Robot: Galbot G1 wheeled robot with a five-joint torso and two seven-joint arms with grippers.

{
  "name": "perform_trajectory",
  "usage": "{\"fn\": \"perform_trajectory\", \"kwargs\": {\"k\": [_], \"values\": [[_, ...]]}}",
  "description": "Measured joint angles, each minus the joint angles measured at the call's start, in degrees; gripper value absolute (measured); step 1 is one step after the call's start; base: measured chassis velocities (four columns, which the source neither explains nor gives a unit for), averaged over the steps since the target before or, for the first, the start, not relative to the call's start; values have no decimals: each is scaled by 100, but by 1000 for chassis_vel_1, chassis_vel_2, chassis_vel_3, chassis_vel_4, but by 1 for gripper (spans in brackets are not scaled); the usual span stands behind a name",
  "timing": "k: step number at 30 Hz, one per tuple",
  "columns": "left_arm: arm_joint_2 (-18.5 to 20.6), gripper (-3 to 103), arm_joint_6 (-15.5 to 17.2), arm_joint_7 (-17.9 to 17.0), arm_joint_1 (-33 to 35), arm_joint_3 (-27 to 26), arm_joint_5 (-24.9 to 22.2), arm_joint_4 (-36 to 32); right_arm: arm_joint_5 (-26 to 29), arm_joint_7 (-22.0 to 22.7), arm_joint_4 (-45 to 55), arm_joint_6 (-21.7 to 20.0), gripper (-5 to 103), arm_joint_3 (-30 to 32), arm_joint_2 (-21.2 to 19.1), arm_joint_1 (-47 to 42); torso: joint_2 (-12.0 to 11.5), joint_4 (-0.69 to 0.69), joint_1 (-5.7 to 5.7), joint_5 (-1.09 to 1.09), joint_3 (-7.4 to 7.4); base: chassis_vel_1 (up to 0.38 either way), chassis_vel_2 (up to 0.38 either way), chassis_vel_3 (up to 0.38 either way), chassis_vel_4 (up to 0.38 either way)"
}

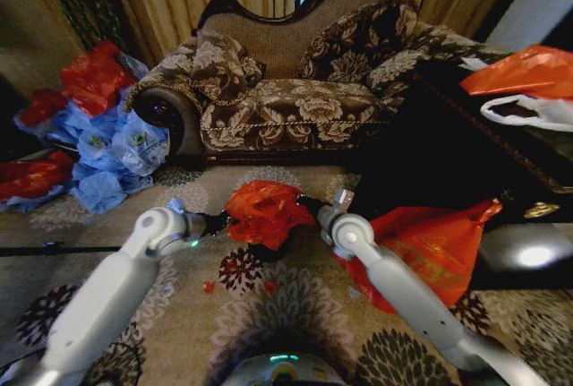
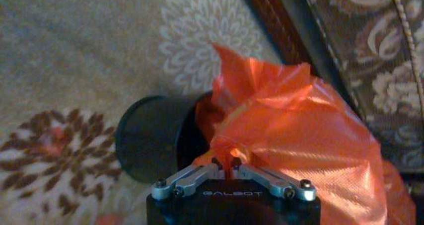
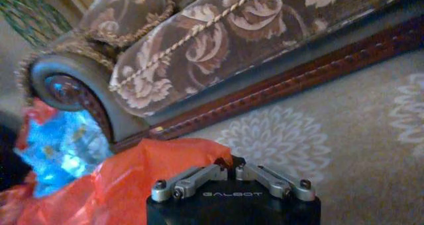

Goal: Place a garbage bag over the trash bin.

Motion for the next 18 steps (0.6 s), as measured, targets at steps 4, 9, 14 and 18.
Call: {"fn": "perform_trajectory", "kwargs": {"k": [4, 9, 14, 18], "values": [[-250, 0, 97, 153, -322, 52, 171, 569, -426, -183, -544, 45, 0, -143, 199, 258, 0, 0, 1, 0, 0, 0, 0, 0, 0], [-468, 0, 218, 382, -424, 61, 449, 1119, -780, -357, -978, 84, 0, -315, 419, 388, 0, 1, 1, -2, 0, 0, 0, 0, 0], [-357, 0, 273, 380, -194, 46, 399, 1019, -887, -376, -868, 86, 0, -370, 329, 236, 0, 0, 1, -1, 1, 0, 0, 0, 0], [-41, 0, 282, 259, 359, -144, 160, 424, -576, -247, -283, -9, 0, -275, 1, -60, 0, 0, -1, 0, -1, 0, 0, 0, 0]]}}
